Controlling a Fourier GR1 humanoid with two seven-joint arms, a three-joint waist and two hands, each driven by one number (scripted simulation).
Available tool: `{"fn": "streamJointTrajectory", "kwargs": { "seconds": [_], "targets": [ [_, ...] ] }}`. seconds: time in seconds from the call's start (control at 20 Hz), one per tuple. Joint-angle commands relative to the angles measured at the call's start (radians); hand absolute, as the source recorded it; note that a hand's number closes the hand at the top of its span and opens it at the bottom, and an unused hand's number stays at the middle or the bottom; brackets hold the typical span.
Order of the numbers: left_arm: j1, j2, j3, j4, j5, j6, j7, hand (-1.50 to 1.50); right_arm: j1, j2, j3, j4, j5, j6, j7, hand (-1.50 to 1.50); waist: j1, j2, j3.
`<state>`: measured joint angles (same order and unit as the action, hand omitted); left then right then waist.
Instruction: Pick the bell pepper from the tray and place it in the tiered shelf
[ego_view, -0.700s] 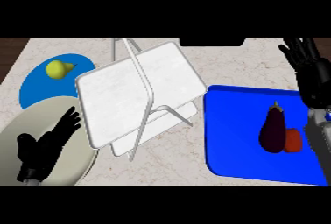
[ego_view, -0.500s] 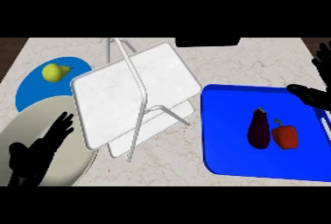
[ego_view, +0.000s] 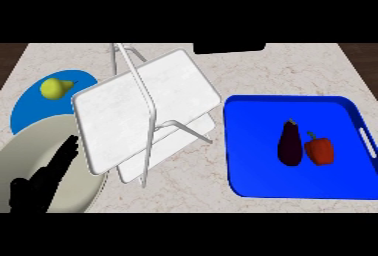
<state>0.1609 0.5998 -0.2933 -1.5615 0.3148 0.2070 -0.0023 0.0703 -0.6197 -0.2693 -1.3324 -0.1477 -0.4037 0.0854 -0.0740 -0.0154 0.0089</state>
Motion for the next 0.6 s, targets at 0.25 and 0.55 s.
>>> {"fn": "streamJointTrajectory", "kwargs": {
  "seconds": [0.25,0.55],
  "targets": [
    [-0.142,-0.118,-0.053,0.123,-0.055,-0.011,0.010,0.00,0.143,-0.050,0.033,-0.268,-0.029,0.163,0.036,-1.50,0.042,0.016,-0.012],
    [-0.120,-0.064,-0.028,0.069,-0.024,-0.060,0.021,0.00,0.180,-0.192,0.163,-0.446,0.041,0.221,0.423,-1.50,0.057,0.019,-0.016]
  ]
}}
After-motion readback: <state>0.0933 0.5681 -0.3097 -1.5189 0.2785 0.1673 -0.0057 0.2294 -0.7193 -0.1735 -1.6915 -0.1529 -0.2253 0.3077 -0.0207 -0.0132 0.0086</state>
